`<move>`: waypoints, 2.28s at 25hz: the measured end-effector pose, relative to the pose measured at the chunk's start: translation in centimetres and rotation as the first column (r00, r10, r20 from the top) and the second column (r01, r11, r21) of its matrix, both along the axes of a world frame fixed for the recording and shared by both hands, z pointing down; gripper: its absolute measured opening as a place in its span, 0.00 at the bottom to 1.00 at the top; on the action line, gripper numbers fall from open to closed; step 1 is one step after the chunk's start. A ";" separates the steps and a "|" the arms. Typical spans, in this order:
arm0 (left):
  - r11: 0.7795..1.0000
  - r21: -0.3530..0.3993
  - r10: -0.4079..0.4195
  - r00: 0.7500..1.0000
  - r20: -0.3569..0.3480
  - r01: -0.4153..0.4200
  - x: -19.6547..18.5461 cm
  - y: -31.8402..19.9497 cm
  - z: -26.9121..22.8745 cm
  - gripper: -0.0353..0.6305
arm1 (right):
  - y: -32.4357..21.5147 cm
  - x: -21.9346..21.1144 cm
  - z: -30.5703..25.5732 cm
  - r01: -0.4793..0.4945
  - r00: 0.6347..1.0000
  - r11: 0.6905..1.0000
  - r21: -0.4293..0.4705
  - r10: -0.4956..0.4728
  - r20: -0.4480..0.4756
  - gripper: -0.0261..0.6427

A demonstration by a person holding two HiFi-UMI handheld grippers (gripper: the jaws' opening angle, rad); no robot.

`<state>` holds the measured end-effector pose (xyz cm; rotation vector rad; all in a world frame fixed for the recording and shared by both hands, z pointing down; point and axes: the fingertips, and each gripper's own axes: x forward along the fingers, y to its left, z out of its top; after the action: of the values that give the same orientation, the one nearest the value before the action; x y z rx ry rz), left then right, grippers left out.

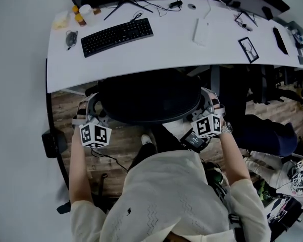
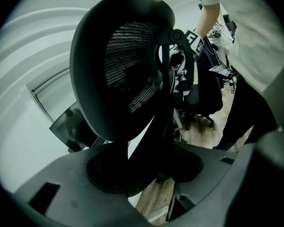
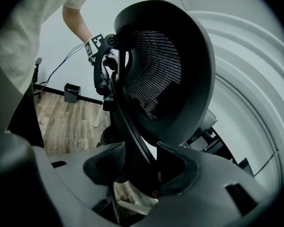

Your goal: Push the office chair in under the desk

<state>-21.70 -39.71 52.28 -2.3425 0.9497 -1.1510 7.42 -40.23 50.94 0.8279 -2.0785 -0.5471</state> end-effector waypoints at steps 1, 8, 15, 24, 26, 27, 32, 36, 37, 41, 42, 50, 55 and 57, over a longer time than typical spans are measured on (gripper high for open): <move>1.000 0.004 0.001 1.000 -0.003 -0.001 0.1 -0.1 -0.1 0.39 | -0.2 0.1 0.0 0.002 1.000 1.000 -0.001 -0.002 -0.002 0.35; 1.000 0.005 -0.012 1.000 -0.011 0.012 0.4 -0.2 -0.2 0.39 | -0.4 0.4 -0.2 0.029 1.000 1.000 0.002 -0.029 -0.005 0.35; 0.999 0.013 -0.030 0.999 -0.015 0.030 1.1 -0.2 -0.3 0.39 | -1.2 1.1 -0.2 0.047 0.999 0.999 0.008 -0.047 -0.005 0.35; 0.999 0.022 -0.038 0.999 -0.020 0.038 1.9 -0.5 -0.2 0.39 | -2.1 1.8 -0.2 0.063 0.998 0.998 0.016 -0.063 0.001 0.36; 0.999 0.019 -0.039 0.999 -0.020 0.040 1.9 -0.6 -0.2 0.39 | -2.2 1.8 -0.1 0.065 0.998 0.998 0.022 -0.065 0.002 0.36; 0.999 0.017 -0.040 0.999 -0.020 0.040 1.9 -0.6 -0.1 0.39 | -2.2 1.8 -0.1 0.065 0.998 0.998 0.023 -0.065 0.002 0.36; 0.999 0.013 -0.047 0.999 -0.017 0.047 2.0 -0.6 -0.2 0.39 | -2.1 1.9 -0.1 0.061 0.998 0.998 0.036 -0.061 -0.001 0.36; 0.999 0.014 -0.048 0.999 -0.018 0.048 2.0 -0.6 0.0 0.39 | -2.1 1.9 0.0 0.050 0.999 0.998 0.037 -0.050 -0.002 0.36; 0.999 0.016 -0.048 0.999 -0.018 0.048 2.0 -0.5 0.0 0.39 | -2.0 1.9 0.1 0.049 0.999 0.998 0.038 -0.049 -0.002 0.36; 0.999 0.021 -0.049 0.999 -0.017 0.050 2.1 -0.4 0.1 0.40 | -1.8 2.0 0.3 0.040 0.999 0.998 0.044 -0.040 -0.001 0.36; 0.999 0.021 -0.050 0.999 -0.017 0.050 2.2 -0.5 0.1 0.40 | -1.8 2.1 0.2 0.034 0.999 0.998 0.045 -0.033 -0.001 0.37; 0.990 0.131 -0.056 0.998 -0.007 0.056 2.1 -0.2 -0.2 0.41 | -1.5 1.5 0.3 -0.016 1.000 1.000 -0.013 0.016 0.009 0.45; 0.985 0.115 -0.115 0.984 -0.134 0.131 2.8 0.8 -1.4 0.42 | -1.0 1.9 -0.3 -0.098 0.991 0.994 -0.044 0.102 0.092 0.48; 0.982 0.106 -0.136 0.972 -0.191 0.158 3.1 1.9 -1.4 0.42 | -0.5 2.1 -0.8 -0.140 0.976 0.988 -0.067 0.149 0.157 0.48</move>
<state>-18.59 -37.79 50.83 -2.3425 1.2394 -0.9131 9.54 -40.70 50.13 1.0103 -2.1479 -0.3509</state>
